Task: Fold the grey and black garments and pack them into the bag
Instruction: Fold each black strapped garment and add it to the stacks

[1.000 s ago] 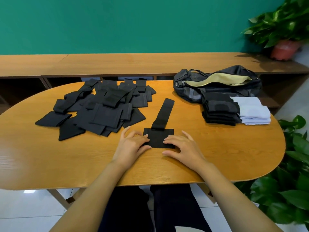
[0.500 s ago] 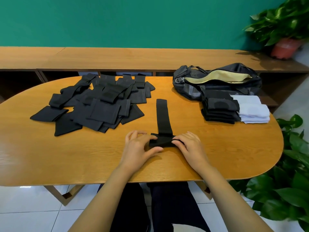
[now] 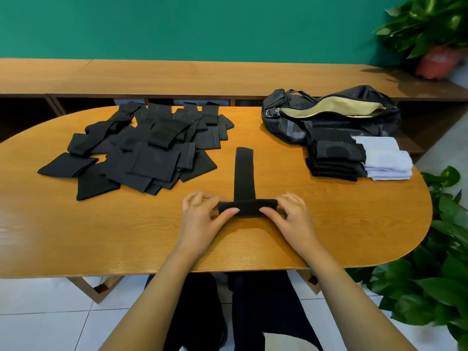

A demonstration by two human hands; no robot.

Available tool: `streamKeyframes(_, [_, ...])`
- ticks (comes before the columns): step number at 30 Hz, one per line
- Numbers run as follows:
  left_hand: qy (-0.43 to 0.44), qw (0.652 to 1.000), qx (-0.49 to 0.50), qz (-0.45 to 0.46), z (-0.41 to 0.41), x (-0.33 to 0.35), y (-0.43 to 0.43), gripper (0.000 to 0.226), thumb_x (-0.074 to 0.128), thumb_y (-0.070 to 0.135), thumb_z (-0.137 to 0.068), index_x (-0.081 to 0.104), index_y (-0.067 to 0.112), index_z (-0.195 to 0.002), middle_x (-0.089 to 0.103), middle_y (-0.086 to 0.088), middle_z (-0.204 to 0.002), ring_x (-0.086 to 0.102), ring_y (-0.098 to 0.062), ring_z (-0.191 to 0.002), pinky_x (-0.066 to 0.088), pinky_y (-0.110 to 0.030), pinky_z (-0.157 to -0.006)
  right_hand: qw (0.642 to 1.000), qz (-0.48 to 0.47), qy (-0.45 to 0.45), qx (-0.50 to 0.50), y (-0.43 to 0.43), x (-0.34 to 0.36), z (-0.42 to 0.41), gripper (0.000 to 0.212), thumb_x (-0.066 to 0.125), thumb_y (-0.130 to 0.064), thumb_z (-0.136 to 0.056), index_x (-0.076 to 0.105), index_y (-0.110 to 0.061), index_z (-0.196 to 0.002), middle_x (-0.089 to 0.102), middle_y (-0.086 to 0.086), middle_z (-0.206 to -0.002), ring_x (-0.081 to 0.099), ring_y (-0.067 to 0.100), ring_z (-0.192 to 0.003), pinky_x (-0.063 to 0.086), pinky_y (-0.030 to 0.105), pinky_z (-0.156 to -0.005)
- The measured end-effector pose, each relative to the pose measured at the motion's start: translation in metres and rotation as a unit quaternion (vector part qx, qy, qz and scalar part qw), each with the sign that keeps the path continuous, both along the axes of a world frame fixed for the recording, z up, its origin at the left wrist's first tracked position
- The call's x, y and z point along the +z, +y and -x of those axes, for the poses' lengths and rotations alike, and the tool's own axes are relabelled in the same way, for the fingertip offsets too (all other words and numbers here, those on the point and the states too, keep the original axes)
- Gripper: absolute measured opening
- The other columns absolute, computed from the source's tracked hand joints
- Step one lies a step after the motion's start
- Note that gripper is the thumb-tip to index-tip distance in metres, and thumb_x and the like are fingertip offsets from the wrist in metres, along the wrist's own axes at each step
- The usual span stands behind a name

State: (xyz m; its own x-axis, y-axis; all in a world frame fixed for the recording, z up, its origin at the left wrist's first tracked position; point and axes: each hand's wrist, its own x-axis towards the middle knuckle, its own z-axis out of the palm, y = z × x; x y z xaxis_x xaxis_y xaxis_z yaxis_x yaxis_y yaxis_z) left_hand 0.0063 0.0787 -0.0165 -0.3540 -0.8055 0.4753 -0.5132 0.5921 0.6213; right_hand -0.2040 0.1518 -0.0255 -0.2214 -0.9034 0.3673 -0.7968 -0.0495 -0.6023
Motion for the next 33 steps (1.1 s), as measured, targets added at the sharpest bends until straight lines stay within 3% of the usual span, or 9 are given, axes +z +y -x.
streamKeyframes(3, [-0.036, 0.999, 0.000, -0.019, -0.002, 0.000, -0.001, 0.045, 0.058, 0.065, -0.076, 0.071, 0.025, -0.091, 0.055, 0.014, -0.095, 0.031, 0.000, -0.100, 0.029, -0.037, -0.099, 0.999, 0.007, -0.035, -0.021, 0.000, 0.003, -0.001, 0.058, 0.044, -0.067, -0.088, 0.061, -0.011, -0.081, 0.059, -0.002, -0.080, 0.054, 0.013, -0.083, 0.043, 0.030, -0.080])
streamKeyframes(6, [-0.033, 0.999, -0.006, -0.007, -0.002, -0.002, -0.004, 0.018, 0.070, 0.041, -0.082, 0.072, 0.024, -0.091, 0.052, 0.024, -0.088, 0.040, 0.001, -0.095, 0.027, -0.040, -0.103, 0.997, 0.002, -0.078, -0.027, 0.003, 0.007, -0.001, 0.061, 0.041, -0.068, -0.084, 0.062, -0.011, -0.086, 0.061, 0.000, -0.084, 0.054, 0.015, -0.085, 0.048, 0.040, -0.078])
streamKeyframes(9, [-0.008, 1.000, -0.002, -0.021, -0.002, -0.004, -0.006, 0.006, 0.071, 0.031, -0.085, 0.068, 0.029, -0.090, 0.053, 0.026, -0.087, 0.042, 0.007, -0.093, 0.026, -0.038, -0.104, 0.995, -0.033, -0.088, -0.031, 0.003, 0.007, -0.001, 0.061, 0.042, -0.072, -0.081, 0.064, -0.018, -0.098, 0.059, -0.006, -0.095, 0.052, 0.013, -0.097, 0.047, 0.038, -0.085])
streamKeyframes(12, [-0.002, 0.999, 0.019, -0.030, -0.002, -0.008, -0.009, 0.016, 0.068, 0.037, -0.084, 0.071, 0.028, -0.097, 0.060, 0.020, -0.083, 0.051, 0.000, -0.093, 0.028, -0.042, -0.105, 0.998, -0.036, -0.047, -0.027, 0.001, 0.007, -0.001, 0.045, 0.049, -0.059, -0.087, 0.064, -0.018, -0.099, 0.060, -0.008, -0.095, 0.048, 0.009, -0.096, 0.043, 0.038, -0.091])
streamKeyframes(15, [0.003, 0.999, 0.031, -0.038, -0.002, -0.010, -0.010, 0.022, 0.068, 0.038, -0.084, 0.069, 0.029, -0.103, 0.063, 0.016, -0.079, 0.052, -0.003, -0.092, 0.027, -0.041, -0.106, 0.997, -0.034, -0.046, -0.052, 0.001, 0.005, 0.000, 0.024, 0.061, -0.043, -0.089, 0.063, -0.019, -0.089, 0.053, -0.014, -0.085, 0.048, 0.010, -0.091, 0.045, 0.038, -0.087])
streamKeyframes(21, [0.014, 0.997, 0.043, -0.055, -0.001, -0.005, -0.007, 0.050, 0.073, 0.033, -0.083, 0.052, 0.034, -0.128, 0.065, 0.018, -0.074, 0.053, 0.003, -0.095, 0.020, -0.028, -0.102, 0.994, -0.030, -0.056, -0.088, 0.002, 0.004, -0.001, 0.029, 0.071, -0.045, -0.081, 0.062, -0.030, -0.104, 0.053, -0.017, -0.086, 0.052, 0.014, -0.093, 0.044, 0.029, -0.079])
streamKeyframes(26, [-0.016, 0.998, 0.038, -0.036, -0.001, -0.007, -0.007, 0.039, 0.071, 0.035, -0.084, 0.057, 0.036, -0.121, 0.064, 0.018, -0.075, 0.052, 0.000, -0.091, 0.023, -0.033, -0.105, 0.996, -0.026, -0.032, -0.083, 0.003, 0.008, -0.004, 0.028, 0.074, -0.040, -0.081, 0.053, -0.033, -0.100, 0.053, -0.016, -0.076, 0.051, 0.006, -0.083, 0.041, 0.031, -0.088])
streamKeyframes(33, [-0.062, 0.997, 0.035, -0.023, -0.002, -0.011, -0.008, 0.018, 0.072, 0.033, -0.084, 0.068, 0.034, -0.102, 0.058, 0.018, -0.078, 0.047, -0.001, -0.087, 0.029, -0.040, -0.102, 0.996, -0.029, -0.032, -0.083, 0.000, 0.003, -0.002, 0.032, 0.076, -0.038, -0.079, 0.050, -0.031, -0.096, 0.054, -0.011, -0.075, 0.051, 0.004, -0.081, 0.041, 0.032, -0.088])
